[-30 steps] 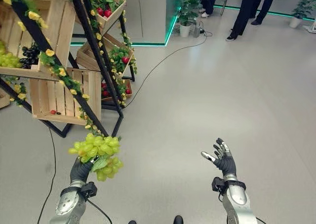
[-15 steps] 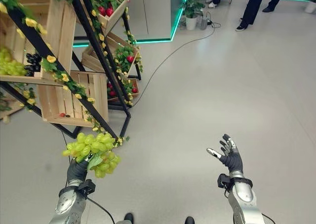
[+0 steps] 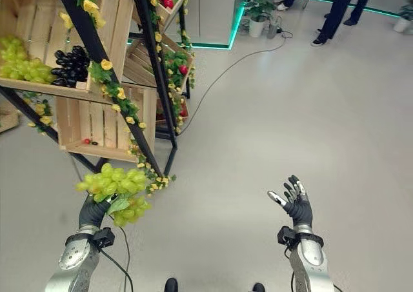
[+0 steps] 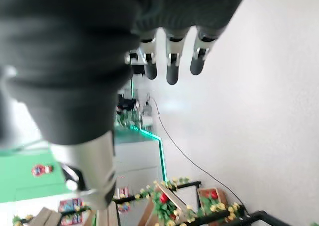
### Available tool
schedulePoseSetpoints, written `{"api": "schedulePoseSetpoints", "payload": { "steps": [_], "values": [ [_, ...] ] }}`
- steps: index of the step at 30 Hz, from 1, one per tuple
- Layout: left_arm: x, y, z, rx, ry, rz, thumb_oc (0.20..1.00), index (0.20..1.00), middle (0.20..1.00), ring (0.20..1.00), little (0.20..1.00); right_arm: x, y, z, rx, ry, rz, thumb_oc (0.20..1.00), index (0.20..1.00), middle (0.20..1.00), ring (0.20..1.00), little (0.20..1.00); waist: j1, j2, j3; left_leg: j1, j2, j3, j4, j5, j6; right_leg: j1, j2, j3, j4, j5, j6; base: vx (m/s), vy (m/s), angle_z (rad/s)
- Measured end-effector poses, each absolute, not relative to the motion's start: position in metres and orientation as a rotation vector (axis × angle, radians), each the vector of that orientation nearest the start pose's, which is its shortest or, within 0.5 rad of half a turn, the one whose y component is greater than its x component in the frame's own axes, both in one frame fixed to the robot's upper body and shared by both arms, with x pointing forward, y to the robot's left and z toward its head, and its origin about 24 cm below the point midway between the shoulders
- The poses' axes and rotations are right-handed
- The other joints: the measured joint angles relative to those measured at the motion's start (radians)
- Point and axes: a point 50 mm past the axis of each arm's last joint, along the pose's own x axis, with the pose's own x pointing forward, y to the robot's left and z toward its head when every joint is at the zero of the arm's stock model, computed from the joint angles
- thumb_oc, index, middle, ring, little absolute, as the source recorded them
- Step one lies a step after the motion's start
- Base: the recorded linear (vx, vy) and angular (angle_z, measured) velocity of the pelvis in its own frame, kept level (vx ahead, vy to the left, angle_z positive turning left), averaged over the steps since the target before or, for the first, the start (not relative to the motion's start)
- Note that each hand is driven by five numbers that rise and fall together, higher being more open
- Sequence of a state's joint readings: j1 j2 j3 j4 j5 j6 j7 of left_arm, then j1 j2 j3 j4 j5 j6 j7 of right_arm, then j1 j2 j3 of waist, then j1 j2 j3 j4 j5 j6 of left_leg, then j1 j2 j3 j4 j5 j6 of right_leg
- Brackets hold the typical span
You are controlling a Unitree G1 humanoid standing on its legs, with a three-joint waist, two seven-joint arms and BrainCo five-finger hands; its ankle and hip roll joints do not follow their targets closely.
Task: Pick up the fruits from the basket on one side to the basket on the other side
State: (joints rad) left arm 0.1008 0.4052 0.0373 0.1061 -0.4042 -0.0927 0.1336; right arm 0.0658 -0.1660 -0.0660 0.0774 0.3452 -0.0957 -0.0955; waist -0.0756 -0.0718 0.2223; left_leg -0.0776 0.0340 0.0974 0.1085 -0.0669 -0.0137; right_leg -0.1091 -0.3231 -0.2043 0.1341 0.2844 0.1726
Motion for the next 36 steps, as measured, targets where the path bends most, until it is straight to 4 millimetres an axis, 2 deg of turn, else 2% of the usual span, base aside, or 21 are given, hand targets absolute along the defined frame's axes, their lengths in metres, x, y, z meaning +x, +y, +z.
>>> {"api": "schedulePoseSetpoints", "payload": {
  "steps": [2,3,4,5,7,8,9,10,12,13,14,18,20,23,26,29,31,32,33,34,36],
  "values": [
    [0.231,0.248,0.027,-0.008,0.081,0.209,0.200,0.200,0.200,0.200,0.200,0.231,-0.211,0.017,0.169,0.061,-0.215,1.000,1.000,1.000,1.000,1.000,-0.010,0.004,0.001,0.029,0.001,-0.014,-0.017,0.005,0.014,0.011,0.009,0.003,0.012,-0.042,0.020,-0.11,0.203,-0.11],
    [0.232,0.246,0.028,-0.014,0.073,0.200,0.200,0.200,0.200,0.200,0.200,0.229,-0.212,0.013,0.169,0.076,-0.217,1.000,1.000,1.000,1.000,1.000,-0.014,0.010,-0.004,0.031,0.006,-0.012,-0.027,0.010,0.021,0.020,0.046,0.001,0.010,-0.111,0.021,-0.18,0.233,-0.08],
    [0.232,0.247,0.029,-0.015,0.070,0.202,0.200,0.200,0.200,0.200,0.200,0.227,-0.213,0.012,0.166,0.082,-0.215,1.000,1.000,1.000,1.000,1.000,-0.003,0.008,-0.006,0.031,0.011,0.008,-0.029,0.012,0.022,0.005,0.081,-0.014,0.078,-0.146,0.016,-0.13,0.150,-0.22],
    [0.230,0.247,0.027,-0.016,0.077,0.204,0.200,0.200,0.200,0.200,0.200,0.227,-0.213,0.012,0.164,0.081,-0.214,1.000,1.000,1.000,1.000,1.000,0.010,0.002,-0.012,0.034,0.012,0.021,-0.029,0.011,0.021,-0.002,0.094,-0.040,0.079,-0.148,0.007,-0.09,0.159,-0.49],
    [0.221,0.249,0.019,-0.014,0.114,0.213,0.200,0.200,0.200,0.200,0.200,0.227,-0.214,0.013,0.161,0.076,-0.208,1.000,1.000,1.000,1.000,1.000,0.014,0.005,-0.022,0.032,0.009,0.037,-0.037,0.012,0.021,-0.010,0.097,-0.042,0.062,-0.148,0.006,-0.06,0.167,-0.31],
    [0.220,0.248,0.016,-0.023,0.134,0.217,0.200,0.200,0.200,0.200,0.200,0.225,-0.214,0.011,0.160,0.089,-0.210,1.000,1.000,1.000,1.000,1.000,0.012,0.019,-0.020,0.037,0.012,0.036,-0.055,0.030,0.017,-0.011,0.137,0.020,0.078,-0.224,0.022,-0.04,0.105,0.11],
    [0.219,0.247,0.015,-0.026,0.138,0.216,0.200,0.200,0.200,0.200,0.200,0.224,-0.214,0.010,0.160,0.092,-0.211,1.000,1.000,1.000,1.000,1.000,0.011,0.006,-0.029,0.042,0.009,0.035,-0.064,0.037,0.012,-0.001,0.161,0.028,0.073,-0.253,0.005,-0.11,0.081,-0.18],
    [0.216,0.248,0.012,-0.026,0.151,0.219,0.200,0.200,0.200,0.200,0.200,0.226,-0.214,0.012,0.158,0.085,-0.207,1.000,1.000,1.000,1.000,1.000,0.027,-0.002,-0.040,0.049,-0.004,0.052,-0.071,0.035,0.006,0.015,0.161,0.008,0.029,-0.277,-0.034,-0.10,0.006,-0.28],
    [0.212,0.248,0.009,-0.044,0.162,0.236,0.200,0.200,0.200,0.200,0.200,0.230,-0.212,0.015,0.157,0.072,-0.195,1.000,1.000,1.000,1.000,1.000,0.040,0.003,-0.051,0.052,-0.011,0.091,-0.071,0.036,-0.005,0.033,0.169,-0.011,-0.054,-0.272,-0.052,-0.08,-0.016,-0.60],
    [0.211,0.247,0.007,-0.054,0.166,0.243,0.200,0.200,0.200,0.200,0.200,0.230,-0.212,0.014,0.155,0.074,-0.193,1.000,1.000,1.000,1.000,1.000,0.037,0.006,-0.059,0.050,-0.013,0.096,-0.073,0.038,-0.009,0.053,0.178,-0.005,-0.107,-0.256,-0.083,-0.04,-0.013,-0.48],
    [0.211,0.244,0.006,-0.071,0.168,0.245,0.200,0.200,0.200,0.200,0.200,0.228,-0.214,0.013,0.146,0.082,-0.194,1.000,1.000,1.000,1.000,1.000,0.035,0.019,-0.066,0.051,-0.005,0.095,-0.077,0.041,-0.014,0.061,0.191,-0.004,-0.136,-0.239,-0.090,-0.03,-0.017,-0.19],
    [0.211,0.237,0.002,-0.109,0.173,0.247,0.200,0.200,0.200,0.200,0.200,0.219,-0.221,0.008,0.109,0.113,-0.196,1.000,1.000,1.000,1.000,1.000,0.032,0.038,-0.080,0.083,0.015,0.089,-0.093,0.047,-0.032,0.088,0.220,0.018,-0.167,-0.228,-0.108,-0.04,-0.022,-0.22],
    [0.211,0.233,0.001,-0.140,0.172,0.249,0.200,0.200,0.200,0.200,0.200,0.214,-0.226,0.005,0.085,0.136,-0.194,1.000,1.000,1.000,1.000,1.000,0.033,0.049,-0.078,0.064,0.023,0.080,-0.054,0.042,-0.039,0.093,0.226,0.021,-0.178,-0.230,-0.104,-0.15,0.012,0.02],
    [0.216,0.223,0.002,-0.172,0.162,0.228,0.200,0.200,0.200,0.200,0.200,0.211,-0.234,0.005,0.056,0.150,-0.202,1.000,1.000,1.000,1.000,1.000,0.034,0.078,-0.060,0.004,0.026,0.032,0.022,0.026,-0.046,0.091,0.230,-0.001,-0.193,-0.217,-0.115,-0.12,0.021,0.25],
    [0.214,0.219,-0.001,-0.191,0.171,0.229,0.200,0.200,0.200,0.200,0.200,0.219,-0.235,0.011,0.044,0.127,-0.197,1.000,1.000,1.000,1.000,1.000,0.038,0.117,-0.036,-0.004,0.024,-0.131,0.027,0.009,-0.063,0.090,0.221,0.021,-0.203,-0.212,-0.121,0.03,0.135,0.04],
    [0.212,0.218,-0.002,-0.197,0.176,0.235,0.200,0.200,0.200,0.200,0.200,0.224,-0.236,0.013,0.043,0.117,-0.204,1.000,1.000,1.000,1.000,1.000,0.038,0.123,-0.019,-0.007,0.049,-0.138,0.007,0.003,-0.063,0.080,0.207,0.054,-0.191,-0.206,-0.106,0.11,0.168,-0.04],
    [0.217,0.218,0.002,-0.196,0.155,0.234,0.200,0.200,0.200,0.200,0.200,0.222,-0.240,0.010,0.049,0.126,-0.228,1.000,1.000,1.000,1.000,1.000,0.030,0.093,0.002,-0.037,0.048,-0.138,0.063,-0.013,-0.086,0.078,0.171,0.099,-0.194,-0.211,-0.090,0.12,0.192,0.09],
    [0.219,0.219,0.005,-0.212,0.141,0.237,0.200,0.200,0.200,0.200,0.200,0.221,-0.243,0.009,0.039,0.136,-0.238,1.000,1.000,1.000,1.000,1.000,0.035,0.087,0.006,-0.048,0.083,-0.152,0.079,-0.013,-0.053,0.063,0.163,0.093,-0.188,-0.210,-0.079,0.14,0.237,0.03],
    [0.220,0.218,0.005,-0.219,0.138,0.241,0.200,0.200,0.200,0.200,0.200,0.220,-0.246,0.010,0.034,0.132,-0.250,1.000,1.000,1.000,1.000,1.000,0.034,0.090,0.013,-0.058,0.114,-0.157,0.077,-0.024,-0.069,0.064,0.163,0.097,-0.182,-0.200,-0.061,0.19,0.309,0.01],
    [0.220,0.219,0.004,-0.221,0.143,0.250,0.200,0.200,0.200,0.200,0.200,0.220,-0.251,0.009,0.027,0.140,-0.269,1.000,1.000,1.000,1.000,1.000,0.031,0.074,0.027,-0.036,0.127,-0.110,0.057,-0.010,-0.142,0.068,0.145,0.088,-0.178,-0.201,-0.043,0.16,0.259,-0.01],
    [0.215,0.227,0.003,-0.203,0.152,0.270,0.200,0.200,0.200,0.200,0.200,0.217,-0.246,0.004,0.049,0.156,-0.271,1.000,1.000,1.000,1.000,1.000,0.039,0.037,0.032,-0.012,0.097,-0.077,0.040,-0.002,-0.128,0.081,0.111,0.098,-0.200,-0.196,-0.052,0.16,0.303,-0.15]
  ]
}}
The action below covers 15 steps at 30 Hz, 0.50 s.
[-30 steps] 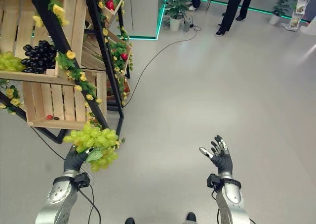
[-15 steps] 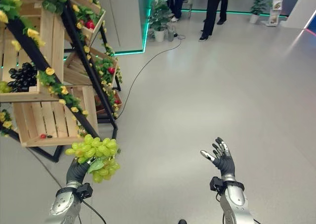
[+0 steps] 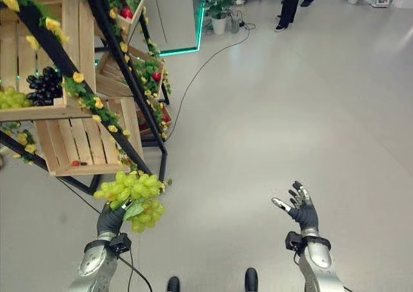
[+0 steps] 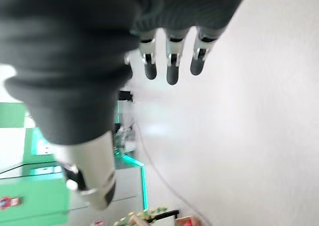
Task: Pick up the fruits from the basket on one side to the basket on the other side
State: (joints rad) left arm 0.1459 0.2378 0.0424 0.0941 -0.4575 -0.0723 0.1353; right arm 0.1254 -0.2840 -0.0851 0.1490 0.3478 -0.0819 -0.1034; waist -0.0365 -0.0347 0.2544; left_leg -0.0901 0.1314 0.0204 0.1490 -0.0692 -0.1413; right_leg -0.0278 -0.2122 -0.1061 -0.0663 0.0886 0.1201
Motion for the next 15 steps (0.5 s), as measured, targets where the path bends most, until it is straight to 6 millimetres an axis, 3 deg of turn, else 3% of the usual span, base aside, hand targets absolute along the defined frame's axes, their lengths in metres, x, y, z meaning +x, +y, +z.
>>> {"api": "schedulePoseSetpoints", "payload": {
  "steps": [3,9,13,15],
  "values": [
    [0.214,0.241,0.007,-0.166,0.143,0.292,0.200,0.200,0.200,0.200,0.200,0.221,-0.238,0.006,0.082,0.134,-0.265,1.000,1.000,1.000,1.000,1.000,0.004,-0.023,-0.008,0.012,-0.020,0.004,-0.009,-0.008,0.010,0.015,-0.007,-0.028,0.001,0.013,0.005,0.14,0.260,-0.08],
    [0.216,0.246,0.011,-0.134,0.135,0.264,0.200,0.200,0.200,0.200,0.200,0.234,-0.235,0.019,0.091,0.078,-0.249,1.000,1.000,1.000,1.000,1.000,-0.002,0.010,-0.016,0.033,-0.028,0.007,-0.055,0.001,0.028,-0.053,-0.016,-0.028,0.119,0.013,0.007,0.10,0.239,-0.03],
    [0.218,0.245,0.011,-0.133,0.135,0.258,0.200,0.200,0.200,0.200,0.200,0.226,-0.240,0.014,0.090,0.096,-0.274,1.000,1.000,1.000,1.000,1.000,-0.007,0.003,-0.024,0.045,-0.065,0.007,-0.049,-0.022,0.065,-0.075,-0.050,-0.017,0.211,0.016,0.003,0.13,0.220,0.03],
    [0.217,0.248,0.011,-0.126,0.136,0.269,0.200,0.200,0.200,0.200,0.200,0.217,-0.242,0.008,0.087,0.126,-0.284,1.000,1.000,1.000,1.000,1.000,-0.013,0.006,-0.038,0.045,-0.082,0.000,-0.054,-0.015,0.086,-0.099,-0.069,-0.007,0.262,0.045,0.004,0.12,0.305,0.16]
  ]
}}
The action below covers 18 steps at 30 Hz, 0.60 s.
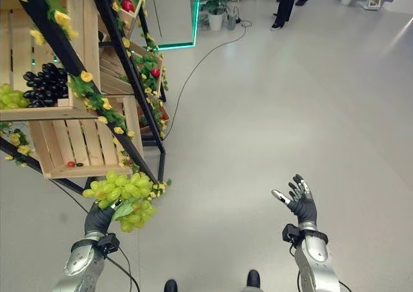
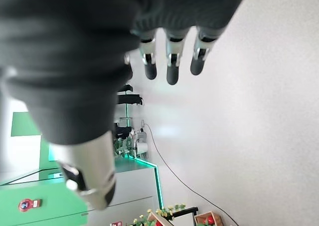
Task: Pick up the fruits from the basket on one side to the basket on the other side
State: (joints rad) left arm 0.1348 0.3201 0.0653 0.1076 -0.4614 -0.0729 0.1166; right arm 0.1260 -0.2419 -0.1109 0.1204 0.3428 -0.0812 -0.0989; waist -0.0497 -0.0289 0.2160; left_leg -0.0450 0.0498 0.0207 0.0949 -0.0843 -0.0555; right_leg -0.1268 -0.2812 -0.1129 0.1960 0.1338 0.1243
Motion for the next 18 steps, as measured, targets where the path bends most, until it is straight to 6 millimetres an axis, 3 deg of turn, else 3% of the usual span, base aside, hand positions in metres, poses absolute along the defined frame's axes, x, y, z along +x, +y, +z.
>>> {"api": "schedulePoseSetpoints", "payload": {
  "steps": [2,3,5,6,7,8,10,12,15,16,18],
  "values": [
    [0.217,0.250,0.012,-0.114,0.133,0.287,0.200,0.200,0.200,0.200,0.200,0.219,-0.241,0.009,0.091,0.121,-0.284,1.000,1.000,1.000,1.000,1.000,-0.010,0.010,0.003,-0.007,-0.003,0.001,0.021,-0.001,0.016,-0.053,-0.008,-0.003,0.064,0.040,-0.022,0.05,0.188,-0.06],
    [0.217,0.251,0.012,-0.107,0.135,0.292,0.200,0.200,0.200,0.200,0.200,0.218,-0.240,0.008,0.093,0.125,-0.284,1.000,1.000,1.000,1.000,1.000,-0.018,0.016,0.000,0.000,-0.015,0.009,0.019,0.007,0.024,-0.061,-0.011,-0.005,0.065,0.099,-0.012,0.09,0.153,-0.23],
    [0.216,0.252,0.012,-0.101,0.137,0.296,0.200,0.200,0.200,0.200,0.200,0.216,-0.239,0.005,0.095,0.133,-0.285,1.000,1.000,1.000,1.000,1.000,-0.020,0.020,-0.002,0.004,-0.014,0.006,0.005,0.004,0.051,-0.067,-0.018,-0.014,0.087,0.126,-0.010,0.13,0.158,-0.09],
    [0.217,0.251,0.013,-0.108,0.131,0.302,0.200,0.200,0.200,0.200,0.200,0.215,-0.240,0.004,0.092,0.140,-0.287,1.000,1.000,1.000,1.000,1.000,-0.022,0.024,0.003,0.017,-0.017,-0.010,-0.012,0.010,0.061,-0.106,-0.009,0.003,0.145,0.115,-0.003,0.10,0.212,-0.10],
    [0.216,0.252,0.012,-0.108,0.132,0.310,0.200,0.200,0.200,0.200,0.200,0.216,-0.239,0.004,0.094,0.142,-0.287,1.000,1.000,1.000,1.000,1.000,-0.015,0.034,0.000,0.019,-0.009,-0.009,-0.022,0.017,0.065,-0.139,0.020,0.022,0.194,0.043,0.029,0.08,0.142,-0.27],
    [0.218,0.252,0.014,-0.105,0.127,0.314,0.200,0.200,0.200,0.200,0.200,0.217,-0.239,0.005,0.093,0.134,-0.287,1.000,1.000,1.000,1.000,1.000,-0.019,0.039,0.004,0.016,0.005,-0.016,-0.028,0.023,0.077,-0.190,0.072,-0.005,0.249,-0.051,0.016,0.08,0.106,-0.30],
    [0.217,0.253,0.012,-0.106,0.133,0.326,0.200,0.200,0.200,0.200,0.200,0.221,-0.239,0.010,0.093,0.114,-0.286,1.000,1.000,1.000,1.000,1.000,-0.029,0.054,0.021,0.015,0.018,-0.025,-0.034,0.026,0.073,-0.243,0.145,-0.052,0.264,-0.108,0.011,0.16,-0.005,-0.03],
    [0.217,0.249,0.010,-0.119,0.140,0.323,0.200,0.200,0.200,0.200,0.200,0.219,-0.242,0.009,0.085,0.120,-0.298,1.000,1.000,1.000,1.000,1.000,-0.054,0.045,0.019,0.029,0.005,-0.032,-0.050,0.027,0.065,-0.242,0.174,-0.067,0.181,-0.138,0.012,0.18,-0.061,0.30],
    [0.216,0.244,0.007,-0.134,0.148,0.317,0.200,0.200,0.200,0.200,0.200,0.215,-0.242,0.006,0.082,0.130,-0.301,1.000,1.000,1.000,1.000,1.000,-0.057,0.009,0.008,0.074,-0.036,-0.046,-0.092,0.028,0.033,-0.172,0.171,-0.106,-0.002,-0.140,0.003,0.15,-0.055,0.25],
    [0.216,0.243,0.007,-0.138,0.149,0.314,0.200,0.200,0.200,0.200,0.200,0.213,-0.243,0.005,0.079,0.139,-0.304,1.000,1.000,1.000,1.000,1.000,-0.058,0.001,0.006,0.091,-0.044,-0.053,-0.102,0.019,0.022,-0.145,0.168,-0.098,-0.043,-0.098,-0.036,0.11,-0.045,0.28],
    [0.212,0.236,0.002,-0.173,0.161,0.316,0.200,0.200,0.200,0.200,0.200,0.211,-0.246,0.002,0.070,0.151,-0.306,1.000,1.000,1.000,1.000,1.000,-0.047,0.043,0.006,0.138,-0.016,-0.054,-0.138,0.015,0.008,-0.092,0.220,-0.099,-0.101,-0.041,-0.124,0.15,-0.078,-0.01]
  ]
}}
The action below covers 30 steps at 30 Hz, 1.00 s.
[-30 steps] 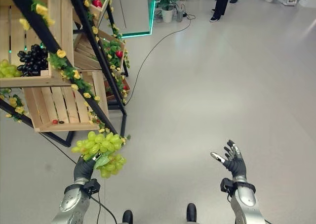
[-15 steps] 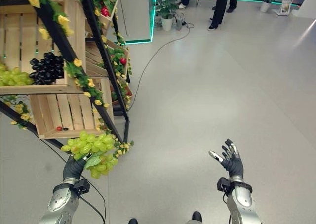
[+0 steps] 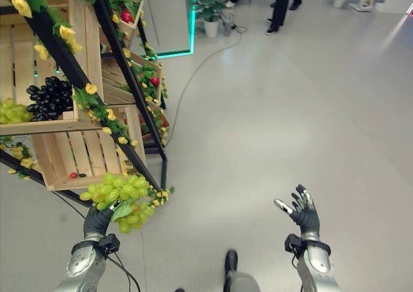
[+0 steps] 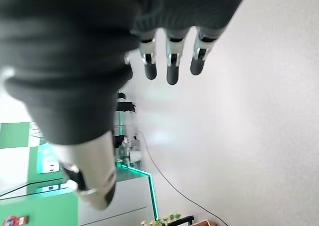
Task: Pick up the fruits from the basket on one side to the basket on the other side
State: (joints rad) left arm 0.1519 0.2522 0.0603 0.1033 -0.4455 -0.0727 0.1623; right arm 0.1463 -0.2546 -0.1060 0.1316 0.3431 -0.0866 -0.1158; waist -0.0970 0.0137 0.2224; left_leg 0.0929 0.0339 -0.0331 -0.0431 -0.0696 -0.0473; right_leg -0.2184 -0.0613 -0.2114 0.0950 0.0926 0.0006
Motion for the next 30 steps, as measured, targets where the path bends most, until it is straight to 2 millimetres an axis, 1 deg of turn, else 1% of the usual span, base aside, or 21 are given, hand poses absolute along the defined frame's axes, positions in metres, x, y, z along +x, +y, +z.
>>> {"api": "schedulePoseSetpoints", "payload": {
  "steps": [1,2,4,6,7,8,9,10,11,12,13,14,15,16,17,18,19,21,23,28,30],
  "values": [
    [0.212,0.235,0.004,-0.179,0.152,0.311,0.200,0.200,0.200,0.200,0.200,0.215,-0.245,0.006,0.067,0.138,-0.292,1.000,1.000,1.000,1.000,1.000,0.008,0.022,-0.002,0.002,0.023,0.010,0.010,-0.007,-0.013,0.022,0.041,0.006,-0.048,0.015,-0.023,0.22,-0.115,-0.45],
    [0.213,0.234,0.006,-0.181,0.140,0.306,0.200,0.200,0.200,0.200,0.200,0.220,-0.244,0.009,0.065,0.122,-0.280,1.000,1.000,1.000,1.000,1.000,0.027,0.024,-0.001,-0.002,0.039,0.035,0.036,-0.018,-0.030,0.030,0.061,0.020,-0.068,0.027,-0.044,0.16,-0.095,-0.57],
    [0.214,0.232,0.007,-0.193,0.135,0.296,0.200,0.200,0.200,0.200,0.200,0.225,-0.245,0.015,0.054,0.103,-0.264,1.000,1.000,1.000,1.000,1.000,0.036,0.016,0.002,0.000,0.043,0.059,0.087,-0.023,-0.036,0.062,0.075,0.042,-0.091,0.033,-0.067,0.08,-0.085,-0.39],
    [0.215,0.226,0.005,-0.227,0.134,0.292,0.200,0.200,0.200,0.200,0.200,0.226,-0.248,0.019,0.033,0.089,-0.255,1.000,1.000,1.000,1.000,1.000,0.036,-0.004,0.005,-0.036,0.029,0.060,0.237,-0.052,-0.046,0.129,0.065,0.063,-0.132,0.025,-0.073,-0.03,-0.061,-0.20],
    [0.214,0.225,0.006,-0.235,0.131,0.292,0.200,0.200,0.200,0.200,0.200,0.228,-0.249,0.023,0.025,0.076,-0.246,1.000,1.000,1.000,1.000,1.000,0.047,-0.003,0.004,-0.057,0.008,0.041,0.270,-0.052,-0.048,0.136,0.061,0.075,-0.139,0.019,-0.080,-0.05,-0.051,-0.25],
    [0.219,0.223,0.009,-0.261,0.113,0.289,0.200,0.200,0.200,0.200,0.200,0.230,-0.252,0.027,0.006,0.063,-0.244,1.000,1.000,1.000,1.000,1.000,0.049,-0.010,0.012,-0.130,-0.044,-0.017,0.363,-0.065,-0.070,0.132,0.052,0.084,-0.139,0.018,-0.080,-0.03,-0.028,-0.19],
    [0.223,0.221,0.012,-0.285,0.099,0.290,0.200,0.200,0.200,0.200,0.200,0.229,-0.254,0.027,-0.002,0.067,-0.246,1.000,1.000,1.000,1.000,1.000,0.050,-0.008,0.012,-0.167,-0.072,-0.047,0.392,-0.067,-0.069,0.131,0.046,0.082,-0.142,0.018,-0.080,0.05,0.032,0.02],
    [0.226,0.221,0.014,-0.299,0.088,0.291,0.200,0.200,0.200,0.200,0.200,0.227,-0.255,0.025,-0.002,0.077,-0.251,1.000,1.000,1.000,1.000,1.000,0.043,-0.005,0.012,-0.208,-0.096,-0.050,0.381,-0.065,-0.065,0.134,0.047,0.068,-0.145,0.018,-0.079,0.07,0.074,0.31],
    [0.228,0.222,0.017,-0.309,0.078,0.295,0.200,0.200,0.200,0.200,0.200,0.225,-0.253,0.021,0.012,0.090,-0.256,1.000,1.000,1.000,1.000,1.000,0.023,-0.006,0.014,-0.254,-0.071,-0.038,0.387,-0.074,-0.075,0.141,0.038,0.048,-0.144,0.013,-0.088,0.08,0.071,0.38],
    [0.230,0.225,0.019,-0.316,0.067,0.299,0.200,0.200,0.200,0.200,0.200,0.224,-0.251,0.019,0.025,0.093,-0.260,1.000,1.000,1.000,1.000,1.000,0.026,-0.018,0.020,-0.266,-0.042,-0.003,0.372,-0.067,-0.065,0.136,0.038,0.037,-0.138,-0.011,-0.086,0.05,0.034,0.20],
    [0.230,0.226,0.020,-0.319,0.061,0.303,0.200,0.200,0.200,0.200,0.200,0.223,-0.250,0.018,0.033,0.096,-0.261,1.000,1.000,1.000,1.000,1.000,0.028,-0.032,0.028,-0.274,0.005,0.012,0.370,-0.067,-0.062,0.138,0.030,0.028,-0.127,-0.017,-0.084,0.05,-0.003,-0.26],
    [0.225,0.231,0.018,-0.316,0.070,0.324,0.200,0.200,0.200,0.200,0.200,0.224,-0.247,0.018,0.048,0.091,-0.265,1.000,1.000,1.000,1.000,1.000,0.040,-0.039,0.033,-0.267,0.075,0.060,0.344,-0.056,-0.049,0.142,0.018,-0.006,-0.127,-0.020,-0.077,0.07,-0.001,-0.35],
    [0.222,0.233,0.015,-0.317,0.080,0.337,0.200,0.200,0.200,0.200,0.200,0.225,-0.248,0.018,0.046,0.089,-0.265,1.000,1.000,1.000,1.000,1.000,0.032,-0.029,0.033,-0.245,0.101,0.049,0.294,-0.045,-0.043,0.145,0.021,-0.007,-0.124,-0.021,-0.069,0.06,0.011,-0.29],
    [0.220,0.232,0.013,-0.323,0.087,0.340,0.200,0.200,0.200,0.200,0.200,0.224,-0.250,0.019,0.035,0.091,-0.266,1.000,1.000,1.000,1.000,1.000,0.032,-0.006,0.036,-0.212,0.099,0.009,0.221,-0.035,-0.029,0.150,0.024,0.004,-0.124,-0.023,-0.053,0.04,0.019,-0.24],
    [0.218,0.230,0.010,-0.341,0.092,0.344,0.200,0.200,0.200,0.200,0.200,0.224,-0.254,0.020,0.015,0.091,-0.264,1.000,1.000,1.000,1.000,1.000,0.034,0.020,0.031,-0.177,0.080,-0.048,0.166,-0.004,-0.025,0.150,0.031,0.011,-0.127,-0.019,-0.037,0.03,0.040,-0.21],
    [0.218,0.227,0.009,-0.358,0.094,0.346,0.200,0.200,0.200,0.200,0.200,0.224,-0.257,0.023,-0.001,0.087,-0.263,1.000,1.000,1.000,1.000,1.000,0.031,0.053,0.032,-0.161,0.076,-0.051,0.148,0.022,-0.053,0.155,0.044,0.009,-0.131,-0.014,-0.017,0.00,0.000,0.00],
    [0.218,0.226,0.009,-0.363,0.095,0.345,0.200,0.200,0.200,0.200,0.200,0.224,-0.259,0.022,0.001,0.090,-0.273,1.000,1.000,1.000,1.000,1.000,0.025,0.064,0.034,-0.153,0.083,-0.044,0.134,0.017,-0.077,0.159,0.045,0.004,-0.131,-0.017,-0.007,0.04,0.105,0.27],
    [0.222,0.226,0.012,-0.389,0.077,0.332,0.200,0.200,0.200,0.200,0.200,0.221,-0.256,0.018,0.009,0.103,-0.267,1.000,1.000,1.000,1.000,1.000,0.036,0.050,0.034,-0.139,0.049,-0.034,0.106,0.029,-0.052,0.163,0.002,0.000,-0.130,-0.014,0.018,0.04,0.147,0.31],
    [0.217,0.229,0.009,-0.379,0.090,0.334,0.200,0.200,0.200,0.200,0.200,0.223,-0.256,0.019,0.011,0.097,-0.264,1.000,1.000,1.000,1.000,1.000,0.042,0.047,0.033,-0.118,0.032,-0.029,0.079,0.038,-0.039,0.182,-0.017,-0.005,-0.141,-0.014,0.031,0.02,0.134,0.15],
    [0.205,0.239,0.004,-0.332,0.122,0.337,0.200,0.200,0.200,0.200,0.200,0.226,-0.257,0.024,0.011,0.075,-0.267,1.000,1.000,1.000,1.000,1.000,0.059,0.039,0.030,-0.078,0.010,-0.025,0.017,0.054,-0.015,0.216,-0.045,-0.023,-0.159,-0.017,0.052,0.01,0.164,0.13],
    [0.205,0.240,0.004,-0.319,0.123,0.324,0.200,0.200,0.200,0.200,0.200,0.226,-0.256,0.024,0.016,0.075,-0.266,1.000,1.000,1.000,1.000,1.000,0.058,0.023,0.020,-0.068,0.003,-0.028,-0.016,0.069,-0.009,0.218,-0.051,-0.028,-0.162,-0.021,0.061,-0.03,0.180,0.09]
  ]
}}
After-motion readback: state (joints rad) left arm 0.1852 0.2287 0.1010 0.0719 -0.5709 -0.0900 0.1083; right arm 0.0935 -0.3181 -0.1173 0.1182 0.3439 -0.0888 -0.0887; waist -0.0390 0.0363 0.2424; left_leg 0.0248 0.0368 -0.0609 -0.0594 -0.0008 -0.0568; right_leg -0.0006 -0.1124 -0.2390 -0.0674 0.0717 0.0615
